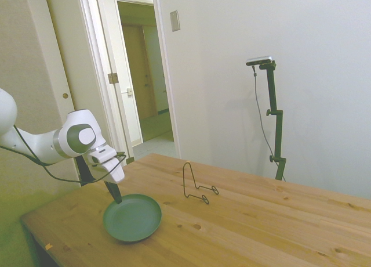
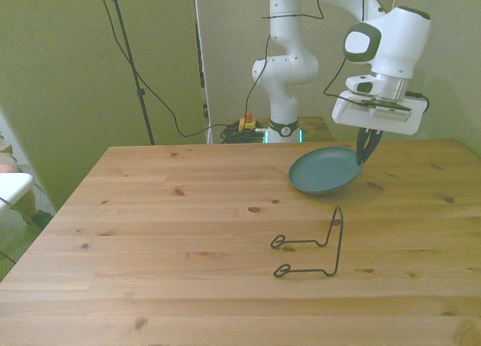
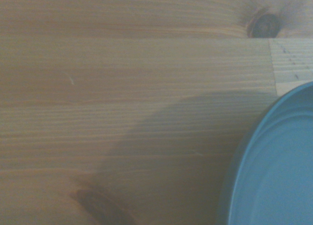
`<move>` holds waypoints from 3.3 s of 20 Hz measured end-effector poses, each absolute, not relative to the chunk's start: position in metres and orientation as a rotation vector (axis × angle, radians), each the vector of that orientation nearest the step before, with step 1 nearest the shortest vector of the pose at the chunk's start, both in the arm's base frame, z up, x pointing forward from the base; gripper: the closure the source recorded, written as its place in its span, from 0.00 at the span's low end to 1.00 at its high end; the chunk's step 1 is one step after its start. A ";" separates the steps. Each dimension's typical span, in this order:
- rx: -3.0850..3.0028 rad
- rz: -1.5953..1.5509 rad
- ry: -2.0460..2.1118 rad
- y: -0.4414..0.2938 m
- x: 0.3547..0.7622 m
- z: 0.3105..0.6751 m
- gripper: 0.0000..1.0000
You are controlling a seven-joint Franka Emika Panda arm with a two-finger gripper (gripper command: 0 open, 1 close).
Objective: Load the plate
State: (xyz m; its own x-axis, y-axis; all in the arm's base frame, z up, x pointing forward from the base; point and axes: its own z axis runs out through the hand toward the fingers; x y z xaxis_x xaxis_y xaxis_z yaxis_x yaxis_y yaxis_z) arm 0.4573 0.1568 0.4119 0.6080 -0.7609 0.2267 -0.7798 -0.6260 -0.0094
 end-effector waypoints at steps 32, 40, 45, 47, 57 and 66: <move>3.437 0.255 -0.932 0.059 0.436 0.543 1.00; 3.634 0.327 -0.825 -0.044 0.436 0.585 1.00; 3.641 0.376 -0.893 -0.076 0.447 0.597 1.00; 3.668 0.339 -0.865 -0.086 0.453 0.600 1.00; 3.742 0.263 -0.861 -0.124 0.481 0.617 1.00; 3.860 0.268 -0.843 -0.187 0.514 0.626 1.00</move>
State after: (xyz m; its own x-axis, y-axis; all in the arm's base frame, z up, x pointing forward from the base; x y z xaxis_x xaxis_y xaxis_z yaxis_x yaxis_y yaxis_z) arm 0.5140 -0.1871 0.6259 0.9160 -0.3987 -0.0442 -0.2996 -0.6068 -0.7362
